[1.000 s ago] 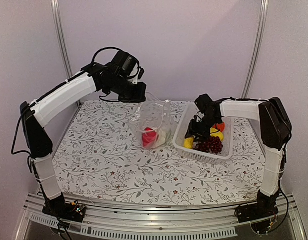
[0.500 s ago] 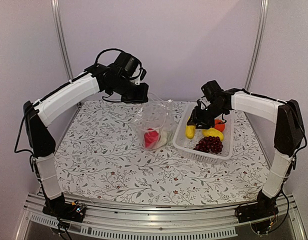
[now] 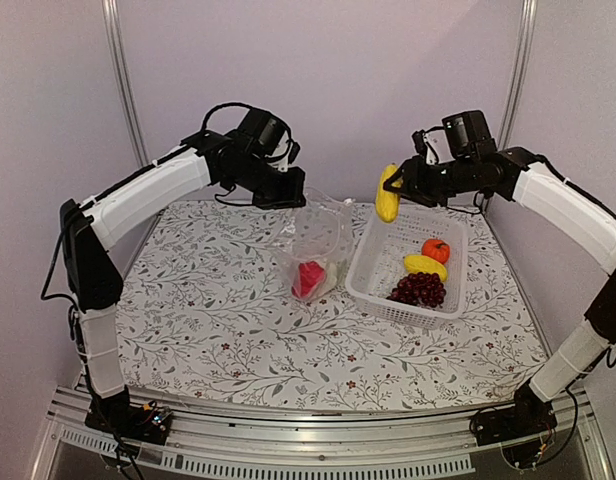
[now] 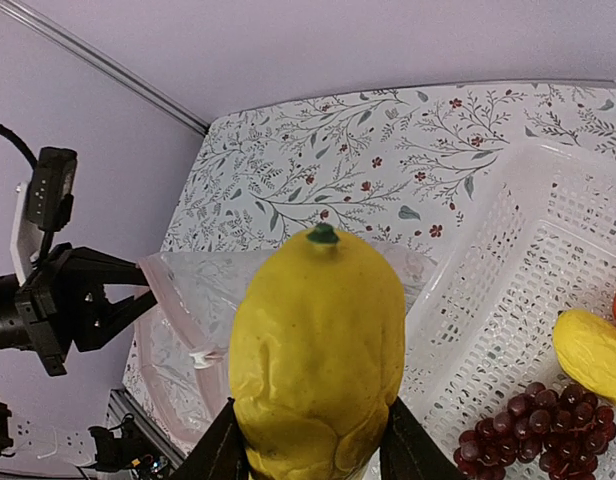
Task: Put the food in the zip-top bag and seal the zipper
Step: Place the fake fruit in the zipper food storage bag.
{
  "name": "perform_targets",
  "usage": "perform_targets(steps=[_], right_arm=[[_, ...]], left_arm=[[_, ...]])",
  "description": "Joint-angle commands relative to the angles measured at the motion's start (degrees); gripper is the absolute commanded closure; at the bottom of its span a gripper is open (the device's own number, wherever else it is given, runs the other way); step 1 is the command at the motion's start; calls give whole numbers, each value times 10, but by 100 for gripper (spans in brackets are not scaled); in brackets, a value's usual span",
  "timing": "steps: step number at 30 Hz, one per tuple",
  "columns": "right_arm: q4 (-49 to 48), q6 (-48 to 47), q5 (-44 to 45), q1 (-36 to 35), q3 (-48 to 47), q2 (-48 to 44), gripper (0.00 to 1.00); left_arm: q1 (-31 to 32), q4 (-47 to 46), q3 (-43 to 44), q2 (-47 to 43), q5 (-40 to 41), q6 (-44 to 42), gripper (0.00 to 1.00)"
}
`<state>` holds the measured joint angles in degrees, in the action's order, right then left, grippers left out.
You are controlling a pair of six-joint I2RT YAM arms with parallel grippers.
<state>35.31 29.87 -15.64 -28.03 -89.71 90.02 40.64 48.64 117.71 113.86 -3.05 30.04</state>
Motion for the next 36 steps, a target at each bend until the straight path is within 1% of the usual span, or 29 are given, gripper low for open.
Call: perform_targets(steps=[1,4,7,10,12,16,21,30,36], right_arm=[[-40,-25,-21,-12,-28,-22,66],[-55,-46,-26,-33,-40,-21,72],[-69,-68,-42,-50,-49,-16,82],[-93,-82,-80,-60,-50,-7,100],[-108,-88,-96,-69,-51,-2,100],[-128,-105,-97,-91,-54,10,100],[-135,-141,-75,-108,-58,19,100],[-196,-224,-45,-135,-26,29,99],[-205,-239,-16,-144,-34,59,100]], left_arm=[[-8,-21,6,5,-26,6,100],[-8,-32,0,4,-38,7,100],[-8,-36,0,6,-46,11,100],[-8,-37,0,7,-53,14,100],[-8,-37,0,7,-56,17,100],[-10,-37,-5,3,-60,21,100],[-15,-41,-9,-2,-74,30,100],[-36,-58,-11,-4,-141,53,100],[-47,-62,-16,-2,-155,59,100]])
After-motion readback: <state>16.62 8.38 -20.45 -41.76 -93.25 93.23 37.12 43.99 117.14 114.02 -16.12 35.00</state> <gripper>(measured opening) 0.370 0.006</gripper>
